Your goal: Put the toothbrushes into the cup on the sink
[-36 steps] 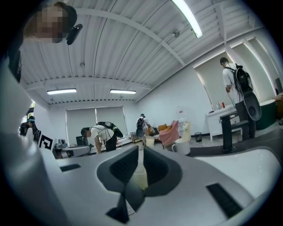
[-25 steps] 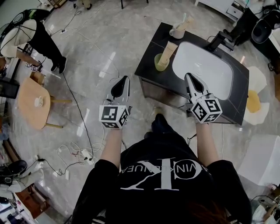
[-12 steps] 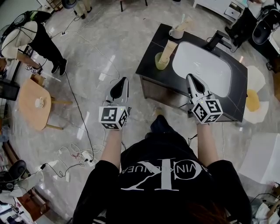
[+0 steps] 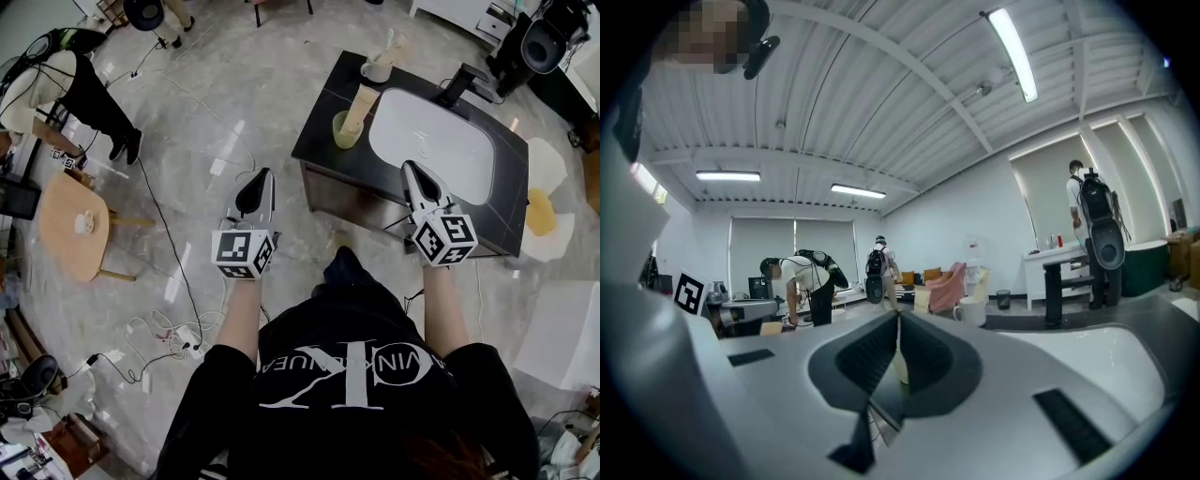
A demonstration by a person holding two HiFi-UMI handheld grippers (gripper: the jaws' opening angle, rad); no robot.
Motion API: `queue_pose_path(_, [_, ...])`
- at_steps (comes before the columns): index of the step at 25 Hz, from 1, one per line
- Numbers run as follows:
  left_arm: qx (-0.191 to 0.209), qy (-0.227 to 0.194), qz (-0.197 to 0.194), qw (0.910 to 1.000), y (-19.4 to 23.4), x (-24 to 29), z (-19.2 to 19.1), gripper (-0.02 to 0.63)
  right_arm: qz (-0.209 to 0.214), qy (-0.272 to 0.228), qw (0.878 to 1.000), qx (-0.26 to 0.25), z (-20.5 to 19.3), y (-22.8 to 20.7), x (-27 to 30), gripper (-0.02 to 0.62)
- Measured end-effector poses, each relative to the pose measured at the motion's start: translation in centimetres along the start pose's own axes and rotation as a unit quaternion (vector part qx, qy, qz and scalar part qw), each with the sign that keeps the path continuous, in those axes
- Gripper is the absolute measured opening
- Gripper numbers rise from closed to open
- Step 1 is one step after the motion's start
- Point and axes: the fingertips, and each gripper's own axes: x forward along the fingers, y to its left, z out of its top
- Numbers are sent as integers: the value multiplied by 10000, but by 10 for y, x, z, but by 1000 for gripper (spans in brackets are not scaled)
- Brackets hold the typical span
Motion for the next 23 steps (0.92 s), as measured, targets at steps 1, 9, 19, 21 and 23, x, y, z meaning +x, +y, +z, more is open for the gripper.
queue_pose_path(1, [0, -8, -7, 10000, 0, 0, 1, 11, -1, -8, 10000, -5, 1, 0, 0, 20])
queue_pose_path(9, [-21, -41, 15, 10000, 5, 4, 2, 11, 49, -23, 9999, -89, 5, 3, 5, 20])
queue_pose_path(19, [-40, -20, -17, 10000, 7, 17, 3, 11, 33, -8, 10000, -55, 7, -6, 14, 20])
queue_pose_path(21, [-35, -24, -14, 10000, 7, 19, 4, 11, 38, -7, 10000, -44, 7, -7, 16, 20])
queue_pose_path(23, [-32, -28, -5, 10000, 8, 21, 4, 11, 49, -4, 10000, -35, 6, -8, 18, 20])
